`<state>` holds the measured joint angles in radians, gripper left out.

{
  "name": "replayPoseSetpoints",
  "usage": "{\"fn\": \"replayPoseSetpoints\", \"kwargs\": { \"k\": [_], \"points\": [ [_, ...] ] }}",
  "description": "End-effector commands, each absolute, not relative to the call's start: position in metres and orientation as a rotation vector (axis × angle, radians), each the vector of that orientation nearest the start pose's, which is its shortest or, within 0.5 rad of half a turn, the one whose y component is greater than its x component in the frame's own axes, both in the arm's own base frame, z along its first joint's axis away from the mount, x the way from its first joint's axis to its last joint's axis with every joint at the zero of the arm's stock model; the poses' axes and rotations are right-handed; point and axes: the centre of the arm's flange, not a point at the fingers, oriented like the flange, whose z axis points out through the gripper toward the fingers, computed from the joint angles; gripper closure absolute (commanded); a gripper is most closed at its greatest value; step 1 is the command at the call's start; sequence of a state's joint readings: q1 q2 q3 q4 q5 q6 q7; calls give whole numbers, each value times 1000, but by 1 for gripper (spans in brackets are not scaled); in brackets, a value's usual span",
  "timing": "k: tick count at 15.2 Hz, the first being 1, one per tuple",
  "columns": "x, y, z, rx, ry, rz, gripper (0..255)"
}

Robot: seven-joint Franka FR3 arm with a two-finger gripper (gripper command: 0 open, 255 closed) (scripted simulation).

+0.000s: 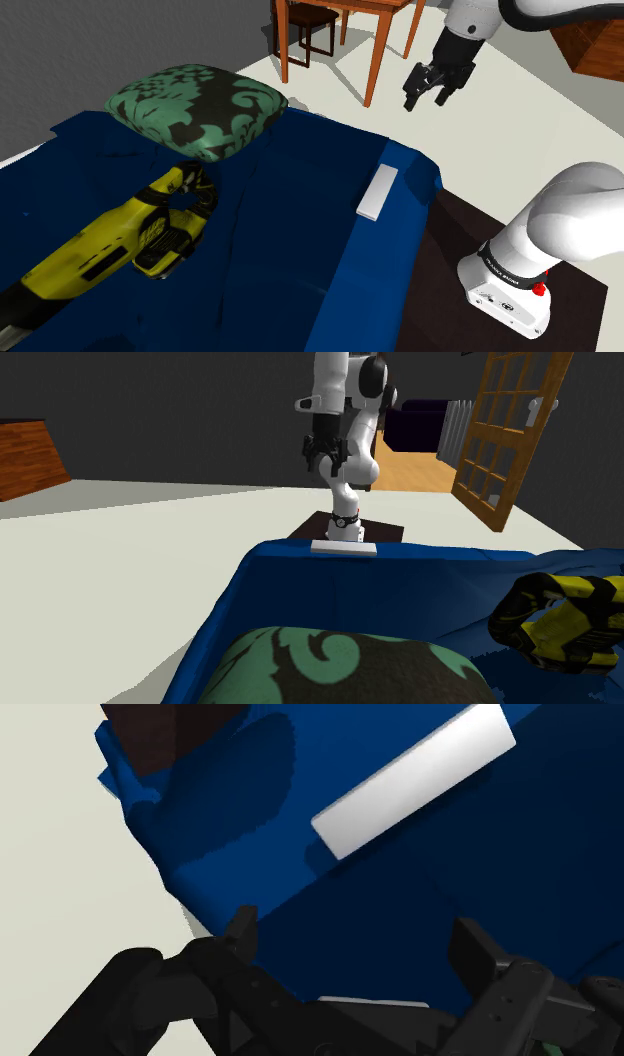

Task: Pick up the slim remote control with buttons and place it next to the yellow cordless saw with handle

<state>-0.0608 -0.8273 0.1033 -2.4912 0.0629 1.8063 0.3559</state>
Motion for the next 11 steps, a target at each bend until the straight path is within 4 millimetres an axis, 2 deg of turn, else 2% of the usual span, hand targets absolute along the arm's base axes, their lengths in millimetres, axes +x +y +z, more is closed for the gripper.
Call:
{"fn": "replayPoseSetpoints", "kwargs": {
  "k": [1,11],
  "points": [
    [319,35,529,-3049,702,-192,0],
    [336,87,408,-2829,1396,-45,0]
  ]
}}
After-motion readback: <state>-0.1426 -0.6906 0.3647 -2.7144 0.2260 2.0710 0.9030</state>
